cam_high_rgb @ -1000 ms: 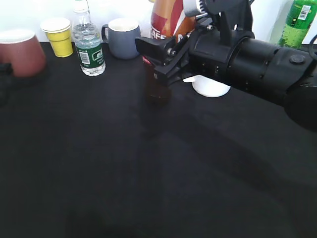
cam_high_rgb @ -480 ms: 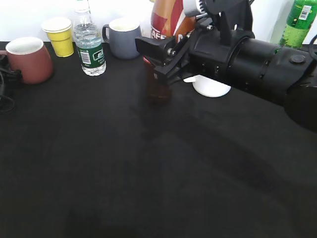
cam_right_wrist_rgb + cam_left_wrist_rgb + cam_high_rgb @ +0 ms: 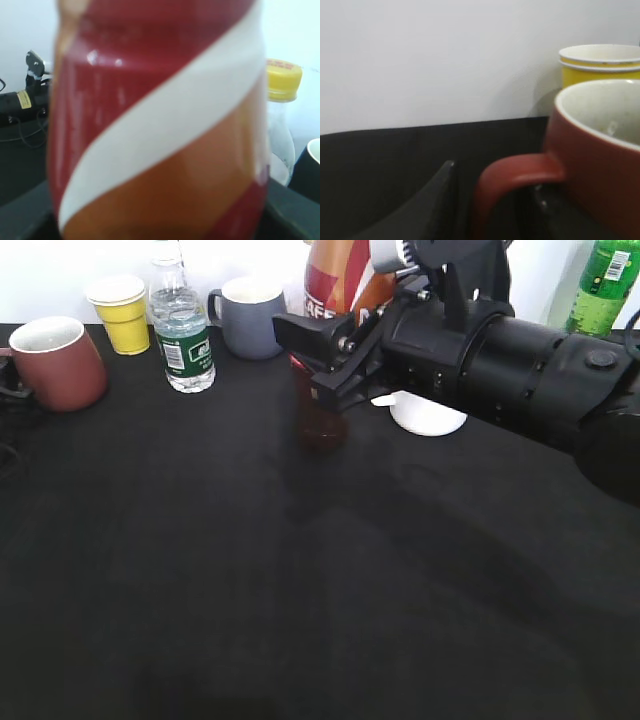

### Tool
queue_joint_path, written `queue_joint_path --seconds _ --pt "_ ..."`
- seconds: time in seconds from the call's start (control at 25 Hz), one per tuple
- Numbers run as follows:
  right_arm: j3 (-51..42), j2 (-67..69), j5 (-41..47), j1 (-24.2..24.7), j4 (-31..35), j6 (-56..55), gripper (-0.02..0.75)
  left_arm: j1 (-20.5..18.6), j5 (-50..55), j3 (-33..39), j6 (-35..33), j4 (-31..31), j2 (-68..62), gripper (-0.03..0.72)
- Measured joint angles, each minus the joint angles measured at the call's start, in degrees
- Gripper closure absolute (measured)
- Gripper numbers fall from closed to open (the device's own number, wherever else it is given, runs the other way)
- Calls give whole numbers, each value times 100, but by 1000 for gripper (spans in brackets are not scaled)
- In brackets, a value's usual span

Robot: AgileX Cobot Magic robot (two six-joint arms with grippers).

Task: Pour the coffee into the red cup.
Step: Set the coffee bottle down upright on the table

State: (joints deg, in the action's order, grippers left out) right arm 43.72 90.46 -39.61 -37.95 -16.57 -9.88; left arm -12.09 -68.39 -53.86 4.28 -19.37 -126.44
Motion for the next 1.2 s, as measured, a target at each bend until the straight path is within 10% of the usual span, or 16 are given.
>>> queue_joint_path --seconds 0.68,0.96,1.2 --pt "0 -12 0 0 5 0 206 -13 -81 2226 -101 232 1531 396" --pt "0 -757 1192 173 994 900 206 1954 407 3336 -101 240 3775 396" --pt "0 -883 1226 2493 1280 1018 206 2681 775 3336 -95 240 4148 396"
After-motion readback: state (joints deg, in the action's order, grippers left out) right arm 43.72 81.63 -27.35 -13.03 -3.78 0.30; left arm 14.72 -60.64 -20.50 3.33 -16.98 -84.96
